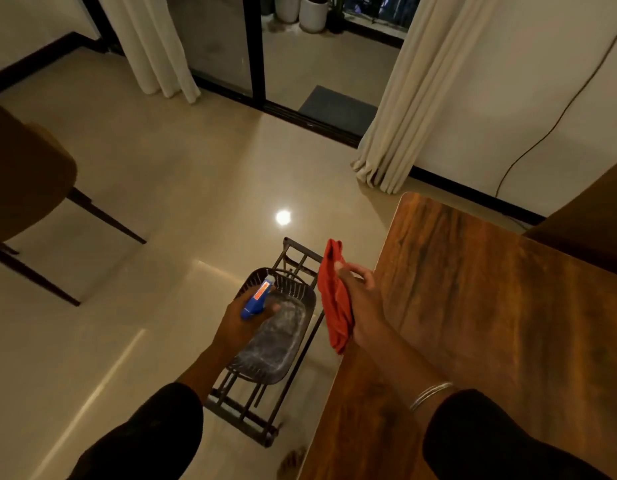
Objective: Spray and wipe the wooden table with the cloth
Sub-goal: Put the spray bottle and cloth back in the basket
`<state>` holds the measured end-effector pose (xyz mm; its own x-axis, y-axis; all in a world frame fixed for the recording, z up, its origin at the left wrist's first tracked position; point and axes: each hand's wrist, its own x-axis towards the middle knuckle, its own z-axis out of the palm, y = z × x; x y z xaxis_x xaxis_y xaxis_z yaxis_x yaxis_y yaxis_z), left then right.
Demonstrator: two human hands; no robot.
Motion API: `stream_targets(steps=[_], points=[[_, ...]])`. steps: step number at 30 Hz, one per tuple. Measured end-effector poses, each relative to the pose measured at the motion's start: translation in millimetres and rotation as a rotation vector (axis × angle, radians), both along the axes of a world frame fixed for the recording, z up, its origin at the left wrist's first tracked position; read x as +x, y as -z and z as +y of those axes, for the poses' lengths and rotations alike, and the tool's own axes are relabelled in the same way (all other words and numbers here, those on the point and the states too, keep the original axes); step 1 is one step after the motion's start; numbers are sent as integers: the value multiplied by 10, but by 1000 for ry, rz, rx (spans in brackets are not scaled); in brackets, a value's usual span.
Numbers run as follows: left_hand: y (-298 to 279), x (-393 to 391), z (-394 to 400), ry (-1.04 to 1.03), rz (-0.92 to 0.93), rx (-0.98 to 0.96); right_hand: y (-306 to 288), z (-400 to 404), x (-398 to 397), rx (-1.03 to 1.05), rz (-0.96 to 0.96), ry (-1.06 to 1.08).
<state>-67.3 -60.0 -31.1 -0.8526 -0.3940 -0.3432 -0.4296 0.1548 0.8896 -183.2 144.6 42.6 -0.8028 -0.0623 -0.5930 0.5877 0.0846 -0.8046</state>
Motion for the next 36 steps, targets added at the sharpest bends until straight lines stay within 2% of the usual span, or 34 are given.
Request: stream_targets(steps=[3,8,16,20,24,27,32,36], points=[[282,-41,-31,-11,-25,33,160,-176,-37,-41,-14,1],[633,-19,-7,-49,-23,-1,627,-414,-152,33,-20,15],[1136,97,-74,-26,-33,-15,1164,-800,-287,434,270,-162],[1160,78,-151,63,-94,-4,1340,-985,-358,548,365,-235],[1068,185,-283,142,-70,-28,1479,-1168,-401,640,461,-301],[989,290,-457,206,-73,-97,1606,-1267,-417,635,490,-360],[953,369,-820,250,-45,-143,1814,-1226,-489,681,374,-679],[956,241,-992,201,12,-234,1811,-1160,-554,662,351,-681]])
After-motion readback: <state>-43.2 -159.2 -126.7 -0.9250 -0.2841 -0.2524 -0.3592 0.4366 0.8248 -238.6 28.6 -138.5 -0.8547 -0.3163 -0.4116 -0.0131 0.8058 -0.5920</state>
